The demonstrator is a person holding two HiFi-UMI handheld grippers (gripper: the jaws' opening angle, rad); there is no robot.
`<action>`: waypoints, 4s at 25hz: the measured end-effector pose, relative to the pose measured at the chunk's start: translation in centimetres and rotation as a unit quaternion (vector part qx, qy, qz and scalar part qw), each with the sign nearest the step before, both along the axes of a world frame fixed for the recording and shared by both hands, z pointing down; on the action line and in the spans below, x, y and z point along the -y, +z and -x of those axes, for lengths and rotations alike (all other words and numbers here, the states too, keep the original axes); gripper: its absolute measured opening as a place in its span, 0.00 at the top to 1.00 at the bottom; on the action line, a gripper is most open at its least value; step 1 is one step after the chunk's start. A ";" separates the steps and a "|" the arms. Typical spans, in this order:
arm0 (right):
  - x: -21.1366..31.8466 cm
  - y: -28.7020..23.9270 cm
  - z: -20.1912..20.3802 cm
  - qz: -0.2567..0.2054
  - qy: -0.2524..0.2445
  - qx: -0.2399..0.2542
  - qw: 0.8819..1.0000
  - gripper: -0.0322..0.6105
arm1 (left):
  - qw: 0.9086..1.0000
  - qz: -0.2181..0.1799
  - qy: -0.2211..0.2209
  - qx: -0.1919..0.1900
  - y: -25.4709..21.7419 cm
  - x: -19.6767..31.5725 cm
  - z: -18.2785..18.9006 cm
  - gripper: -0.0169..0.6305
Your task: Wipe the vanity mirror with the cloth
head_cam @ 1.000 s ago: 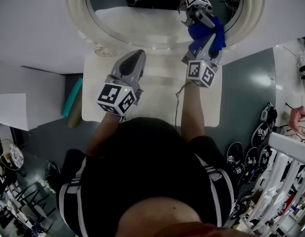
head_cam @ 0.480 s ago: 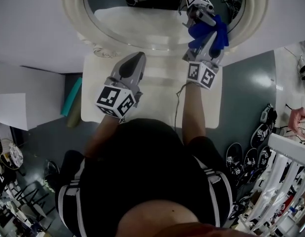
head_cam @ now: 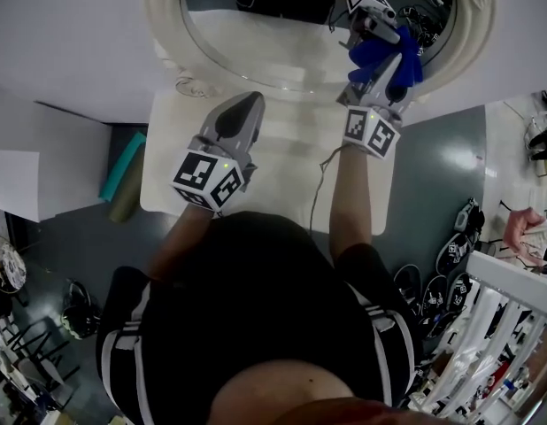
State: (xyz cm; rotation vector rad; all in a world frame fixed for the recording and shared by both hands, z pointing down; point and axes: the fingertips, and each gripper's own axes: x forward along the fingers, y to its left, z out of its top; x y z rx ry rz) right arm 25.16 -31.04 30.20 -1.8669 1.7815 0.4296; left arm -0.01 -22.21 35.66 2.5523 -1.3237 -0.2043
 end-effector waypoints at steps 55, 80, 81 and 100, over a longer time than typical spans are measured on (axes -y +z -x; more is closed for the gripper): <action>1.6 -1.6 31.5 -0.027 -0.092 -0.225 0.970 0.89 | 0.988 -0.002 -0.147 -0.047 0.5 -4.3 17.3 0.96; 2.3 2.0 36.2 0.015 -0.249 -0.090 0.964 0.89 | 0.980 0.015 -0.194 -0.034 1.6 -8.1 20.7 0.96; 2.4 2.0 36.2 0.017 -0.258 -0.088 0.962 0.89 | 0.981 0.014 -0.193 -0.034 1.6 -8.3 20.5 0.96; -7.9 -3.6 22.6 -0.050 -0.215 -0.035 0.975 0.89 | 0.996 0.005 -0.086 -0.034 0.9 -9.0 11.6 0.96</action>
